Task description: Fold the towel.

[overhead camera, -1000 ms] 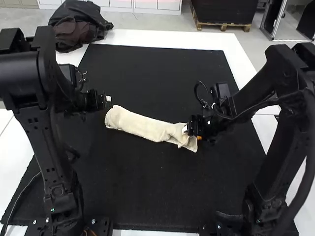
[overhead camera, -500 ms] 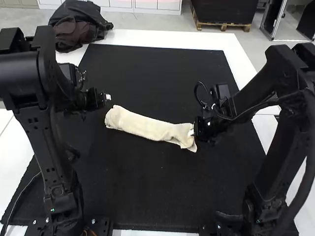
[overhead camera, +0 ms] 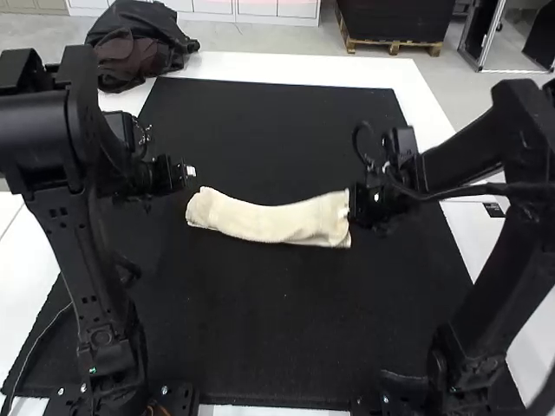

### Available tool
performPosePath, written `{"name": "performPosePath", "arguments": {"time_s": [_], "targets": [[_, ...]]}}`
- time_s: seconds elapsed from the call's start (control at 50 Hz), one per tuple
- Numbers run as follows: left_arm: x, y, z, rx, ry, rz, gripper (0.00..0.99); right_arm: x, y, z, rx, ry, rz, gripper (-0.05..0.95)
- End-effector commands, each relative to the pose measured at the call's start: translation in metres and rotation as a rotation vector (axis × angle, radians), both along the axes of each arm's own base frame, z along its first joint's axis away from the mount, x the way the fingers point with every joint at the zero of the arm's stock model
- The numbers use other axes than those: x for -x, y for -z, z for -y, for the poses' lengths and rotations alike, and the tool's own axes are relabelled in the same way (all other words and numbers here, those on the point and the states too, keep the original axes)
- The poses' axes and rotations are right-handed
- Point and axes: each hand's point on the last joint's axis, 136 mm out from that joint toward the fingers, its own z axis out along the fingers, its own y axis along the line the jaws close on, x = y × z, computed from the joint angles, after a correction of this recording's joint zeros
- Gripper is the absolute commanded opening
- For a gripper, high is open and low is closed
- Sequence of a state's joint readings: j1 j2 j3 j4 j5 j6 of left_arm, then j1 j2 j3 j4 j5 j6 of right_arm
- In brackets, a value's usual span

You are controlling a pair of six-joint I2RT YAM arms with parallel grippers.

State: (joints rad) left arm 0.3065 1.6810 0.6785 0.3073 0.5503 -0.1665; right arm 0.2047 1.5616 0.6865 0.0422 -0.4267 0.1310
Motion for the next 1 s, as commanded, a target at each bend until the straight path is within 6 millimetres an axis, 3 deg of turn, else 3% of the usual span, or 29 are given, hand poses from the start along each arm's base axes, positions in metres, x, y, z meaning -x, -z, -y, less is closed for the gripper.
{"name": "performPosePath", "arguments": {"time_s": [0.0, 0.24, 0.62, 0.98], "targets": [[-0.011, -0.028, -0.005, -0.010, -0.007, 0.070, 0.961, -0.016, -0.033, -0.004, -0.041, 0.003, 0.063, -0.02], [-0.013, -0.036, -0.006, -0.016, -0.008, 0.088, 0.961, -0.018, -0.049, -0.019, -0.081, -0.021, 0.055, -0.02], [-0.017, -0.047, -0.009, -0.044, -0.008, 0.119, 0.961, -0.005, -0.067, -0.094, -0.141, -0.155, 0.052, -0.02], [-0.013, -0.047, -0.009, -0.076, -0.002, 0.124, 0.961, 0.001, -0.072, -0.146, -0.166, -0.259, 0.067, -0.02]]}}
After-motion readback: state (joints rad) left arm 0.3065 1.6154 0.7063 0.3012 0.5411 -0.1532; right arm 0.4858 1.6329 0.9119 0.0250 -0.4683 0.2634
